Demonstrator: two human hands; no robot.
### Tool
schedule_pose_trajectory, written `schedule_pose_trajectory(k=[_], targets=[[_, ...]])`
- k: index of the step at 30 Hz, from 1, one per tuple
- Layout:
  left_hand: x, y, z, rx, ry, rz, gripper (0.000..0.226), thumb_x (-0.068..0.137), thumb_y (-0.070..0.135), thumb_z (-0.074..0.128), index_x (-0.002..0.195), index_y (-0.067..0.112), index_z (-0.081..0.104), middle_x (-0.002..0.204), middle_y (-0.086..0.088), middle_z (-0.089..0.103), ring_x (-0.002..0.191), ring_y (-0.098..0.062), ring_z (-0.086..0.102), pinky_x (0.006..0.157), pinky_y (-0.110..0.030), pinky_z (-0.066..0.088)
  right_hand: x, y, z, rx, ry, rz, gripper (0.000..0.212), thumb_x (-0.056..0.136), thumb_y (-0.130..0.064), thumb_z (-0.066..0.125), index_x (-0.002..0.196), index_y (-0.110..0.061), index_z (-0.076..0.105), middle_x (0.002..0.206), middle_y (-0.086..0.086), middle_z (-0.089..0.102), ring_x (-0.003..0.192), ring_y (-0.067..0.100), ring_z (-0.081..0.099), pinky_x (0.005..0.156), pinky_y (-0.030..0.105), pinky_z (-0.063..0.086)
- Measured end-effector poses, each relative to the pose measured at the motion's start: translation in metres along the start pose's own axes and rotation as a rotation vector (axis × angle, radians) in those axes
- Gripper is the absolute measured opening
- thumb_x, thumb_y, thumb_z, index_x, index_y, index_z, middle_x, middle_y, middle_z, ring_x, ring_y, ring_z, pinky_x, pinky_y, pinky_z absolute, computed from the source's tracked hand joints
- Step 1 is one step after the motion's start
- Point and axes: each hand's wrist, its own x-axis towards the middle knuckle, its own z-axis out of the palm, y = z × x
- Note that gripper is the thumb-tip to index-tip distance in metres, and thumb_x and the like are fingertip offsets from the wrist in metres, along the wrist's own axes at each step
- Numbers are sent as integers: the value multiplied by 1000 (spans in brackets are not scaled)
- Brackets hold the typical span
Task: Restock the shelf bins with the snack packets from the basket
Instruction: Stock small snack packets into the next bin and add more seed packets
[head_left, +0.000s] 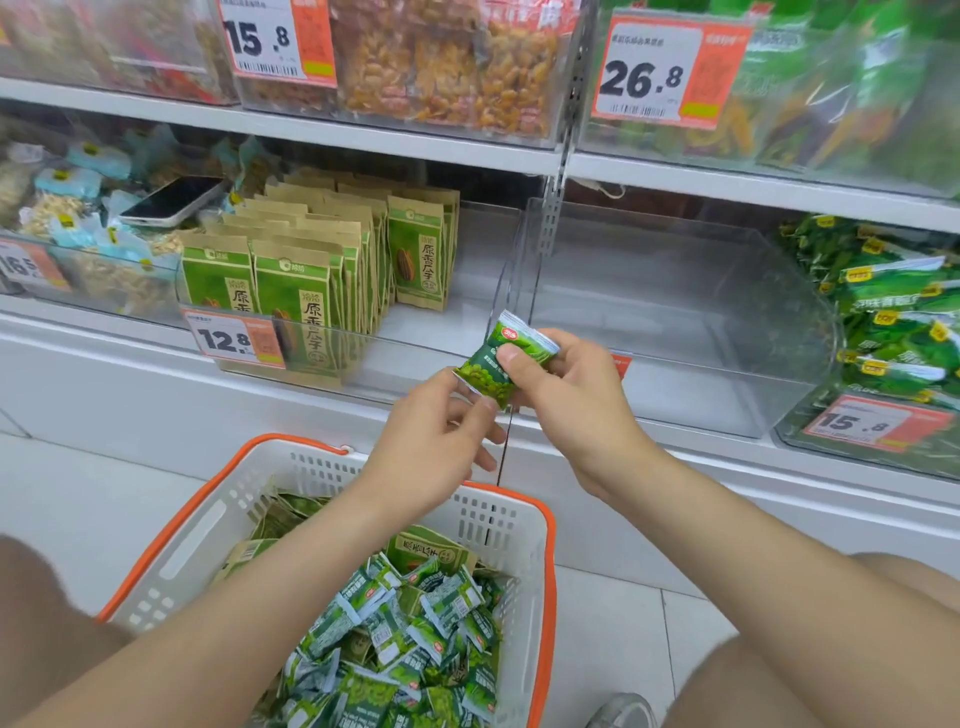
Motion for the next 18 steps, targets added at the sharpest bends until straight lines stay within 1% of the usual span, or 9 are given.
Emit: schedule_pose_trajectory(k=[3, 5, 7, 9, 12, 14, 16, 17, 18], targets=[[10, 8, 1, 398, 211, 263, 14, 98, 36, 66, 87, 28, 61, 74, 12, 68, 68, -8, 64, 63, -36, 52, 18, -15, -13, -124, 118, -124, 16, 102, -23, 62, 116, -18, 56, 100, 4, 73, 80, 20, 78, 75, 46, 63], [18, 16, 3, 628, 295, 522, 9, 96, 32, 66, 92, 26, 60, 83, 13, 61, 82, -15, 58, 69, -41, 48, 38, -20, -28, -243, 194, -190, 22, 104, -23, 59, 120, -20, 46, 98, -1, 67, 72, 12, 75, 63, 32, 59], [30, 26, 5, 766, 308, 719, 10, 93, 25, 67, 97, 19, 61, 96, 4, 59, 93, -26, 53, 76, -43, 43, 64, -16, -42, -384, 258, -182, 27, 99, -32, 61, 119, -28, 43, 96, -3, 66, 85, 21, 73, 74, 37, 60], [47, 35, 5, 875, 302, 793, 15, 89, 22, 70, 101, 17, 64, 108, -1, 60, 105, -31, 53, 84, -43, 40, 90, -9, -51, -483, 271, -87, 28, 94, -33, 62, 118, -28, 48, 101, 0, 68, 100, 33, 70, 88, 45, 56], [70, 39, 11, 1208, 165, 834, 26, 86, 11, 62, 110, 18, 66, 118, 0, 66, 130, -31, 51, 104, -50, 30, 124, -5, -58, -613, 265, 90, 32, 91, -20, 60, 123, -16, 61, 119, 10, 66, 112, 33, 63, 90, 33, 51], [78, 40, 19, 1376, 25, 726, 44, 85, 6, 33, 111, 14, 66, 112, -4, 70, 140, -33, 45, 110, -59, 20, 141, -6, -60, -664, 247, 170, 32, 87, -17, 59, 118, -10, 63, 119, 15, 65, 107, 35, 63, 82, 34, 52], [83, 42, 29, 1418, -65, 614, 65, 78, 6, 9, 110, 8, 65, 104, -10, 71, 141, -37, 43, 113, -67, 12, 154, -8, -60, -676, 216, 204, 17, 88, -14, 58, 102, -6, 61, 106, 15, 64, 91, 34, 63, 71, 36, 53], [84, 44, 33, 1426, -89, 551, 61, 78, 3, 11, 110, 8, 64, 100, -10, 70, 138, -37, 44, 115, -69, 9, 160, -7, -59, -690, 202, 218, 6, 89, -12, 58, 93, -7, 56, 99, 13, 61, 84, 31, 60, 62, 34, 48], [86, 46, 37, 1436, -102, 504, 49, 81, -1, 22, 109, 9, 61, 98, -8, 67, 135, -37, 44, 117, -70, 8, 166, -7, -59, -695, 192, 226, 9, 90, -12, 58, 85, -10, 51, 94, 11, 58, 81, 30, 56, 57, 31, 43]])
